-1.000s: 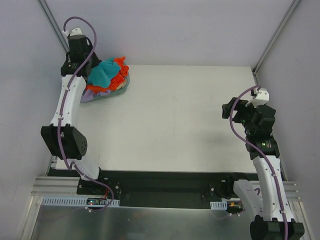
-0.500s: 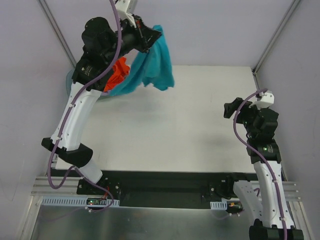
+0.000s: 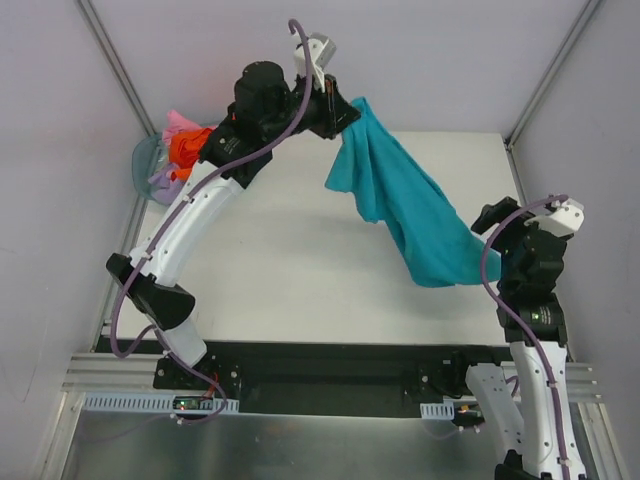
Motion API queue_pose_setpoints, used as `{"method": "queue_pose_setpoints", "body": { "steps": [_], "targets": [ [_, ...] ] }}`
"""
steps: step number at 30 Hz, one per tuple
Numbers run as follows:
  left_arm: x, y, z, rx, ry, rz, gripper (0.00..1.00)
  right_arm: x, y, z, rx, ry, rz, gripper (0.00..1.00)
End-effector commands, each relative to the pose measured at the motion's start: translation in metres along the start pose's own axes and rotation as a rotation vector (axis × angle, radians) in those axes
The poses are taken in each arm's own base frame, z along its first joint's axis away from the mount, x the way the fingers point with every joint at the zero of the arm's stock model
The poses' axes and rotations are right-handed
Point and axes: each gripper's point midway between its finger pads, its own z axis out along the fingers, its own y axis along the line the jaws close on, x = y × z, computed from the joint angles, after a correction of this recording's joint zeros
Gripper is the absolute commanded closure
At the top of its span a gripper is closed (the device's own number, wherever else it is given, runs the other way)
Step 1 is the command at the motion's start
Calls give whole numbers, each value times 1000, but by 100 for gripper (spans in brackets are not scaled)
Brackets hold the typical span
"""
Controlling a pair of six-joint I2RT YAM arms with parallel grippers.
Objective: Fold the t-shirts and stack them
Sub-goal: Move the tshirt to the center of the board, then flatten out the tshirt
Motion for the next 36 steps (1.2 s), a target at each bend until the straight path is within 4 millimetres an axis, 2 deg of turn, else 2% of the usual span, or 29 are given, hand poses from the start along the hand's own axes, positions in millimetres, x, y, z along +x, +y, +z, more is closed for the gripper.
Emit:
{"method": "queue_pose_setpoints", "body": {
  "steps": [1, 2, 3, 4, 5, 6, 7, 8, 9, 11, 12, 16, 18, 19, 21, 23, 24, 25, 27, 28, 30, 33, 36],
  "targets": [
    [95, 86, -17, -285, 166, -111, 76, -9, -24, -5, 148, -24, 34, 3],
    [105, 106, -31, -338, 181, -145, 60, -7, -24, -4, 154, -17, 33, 3],
    [123, 117, -39, -371, 213, -182, 27, -1, -27, -2, 172, 3, 43, 3],
    [162, 131, -49, -428, 279, -259, 12, 0, -27, -1, 183, 10, 68, 3],
    [167, 146, -64, -495, 273, -284, 1, 4, -26, 0, 184, 27, 76, 3],
    [178, 152, -73, -527, 285, -308, 1, 14, -25, 4, 185, 73, 70, 3],
    [196, 153, -87, -560, 309, -343, 1, 16, -23, 5, 180, 93, 65, 3],
    [205, 159, -95, -602, 317, -350, 1, 20, -22, 6, 177, 118, 58, 3],
    [215, 159, -101, -616, 332, -360, 1, 33, -24, 8, 191, 179, 40, 3],
    [240, 155, -115, -636, 377, -402, 1, 40, -25, 10, 215, 231, 44, 3],
    [249, 154, -120, -650, 394, -416, 1, 57, -30, 10, 249, 306, 25, 3],
    [291, 154, -148, -741, 454, -526, 1, 90, -45, 6, 349, 479, -6, 3],
    [305, 152, -157, -764, 478, -568, 1, 117, -48, 0, 366, 576, 24, 3],
    [317, 150, -163, -782, 497, -599, 1, 124, -53, 0, 381, 601, 59, 3],
    [329, 148, -168, -798, 516, -644, 1, 151, -51, -8, 353, 698, 120, 3],
    [349, 146, -172, -814, 557, -683, 1, 165, -57, -12, 373, 748, 181, 3],
    [357, 148, -175, -837, 569, -705, 1, 178, -57, -17, 365, 798, 208, 3],
    [367, 152, -176, -860, 592, -712, 1, 182, -62, -19, 381, 808, 233, 3],
    [374, 157, -175, -876, 613, -732, 5, 192, -65, -21, 382, 838, 262, 2],
    [386, 158, -173, -874, 649, -752, 7, 198, -69, -25, 394, 854, 272, 2],
    [392, 160, -168, -878, 665, -781, 8, 204, -68, -28, 384, 882, 298, 1],
    [416, 162, -166, -898, 729, -831, 11, 218, -73, -35, 405, 917, 320, 1],
    [427, 164, -164, -906, 761, -857, 14, 231, -76, -40, 420, 945, 347, 1]
  ]
}}
